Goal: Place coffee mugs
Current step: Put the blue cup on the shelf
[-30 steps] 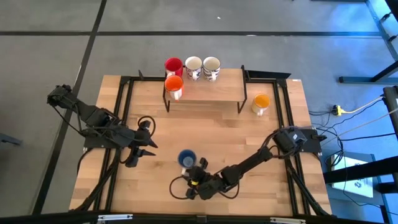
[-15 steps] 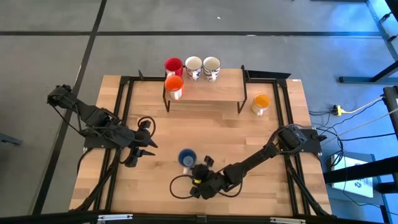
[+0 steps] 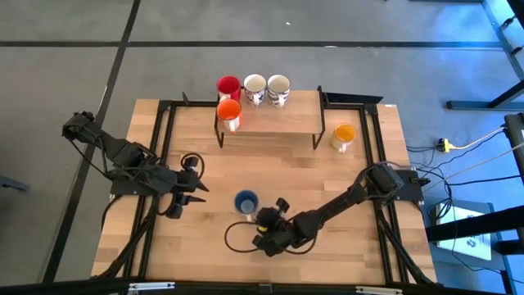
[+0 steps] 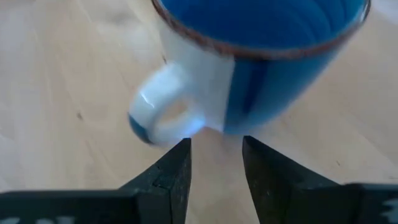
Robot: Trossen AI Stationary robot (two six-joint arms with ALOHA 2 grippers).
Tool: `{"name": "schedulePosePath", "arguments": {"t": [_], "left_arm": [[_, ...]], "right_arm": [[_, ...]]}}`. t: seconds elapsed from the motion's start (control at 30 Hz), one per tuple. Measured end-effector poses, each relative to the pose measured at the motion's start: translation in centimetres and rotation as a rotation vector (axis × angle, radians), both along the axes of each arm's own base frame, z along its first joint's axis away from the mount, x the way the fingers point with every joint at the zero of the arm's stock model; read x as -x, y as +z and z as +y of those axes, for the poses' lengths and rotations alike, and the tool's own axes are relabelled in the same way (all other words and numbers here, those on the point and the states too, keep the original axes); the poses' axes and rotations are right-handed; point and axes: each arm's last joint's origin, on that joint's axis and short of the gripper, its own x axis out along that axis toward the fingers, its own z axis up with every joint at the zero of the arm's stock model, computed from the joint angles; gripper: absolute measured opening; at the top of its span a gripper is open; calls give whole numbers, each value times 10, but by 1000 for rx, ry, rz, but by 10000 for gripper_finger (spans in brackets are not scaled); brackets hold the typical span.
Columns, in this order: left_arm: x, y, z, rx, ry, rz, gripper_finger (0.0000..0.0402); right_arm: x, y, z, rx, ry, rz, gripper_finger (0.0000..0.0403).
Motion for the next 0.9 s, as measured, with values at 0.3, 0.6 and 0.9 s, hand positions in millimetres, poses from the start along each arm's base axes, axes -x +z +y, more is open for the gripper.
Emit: {"name": "schedulePosePath", "arguments": {"t": [0.3, 0.6, 0.9], "left_arm": [[0, -1, 1, -18, 13, 3, 144], [1, -1, 1, -21, 14, 7, 144], [1, -1, 1, -33, 3, 4, 144]], "right_arm": [[9, 37, 2, -190, -1, 14, 133], [1, 78, 35, -148, 70, -128, 133], [-11, 117, 52, -49, 247, -97, 133]]}}
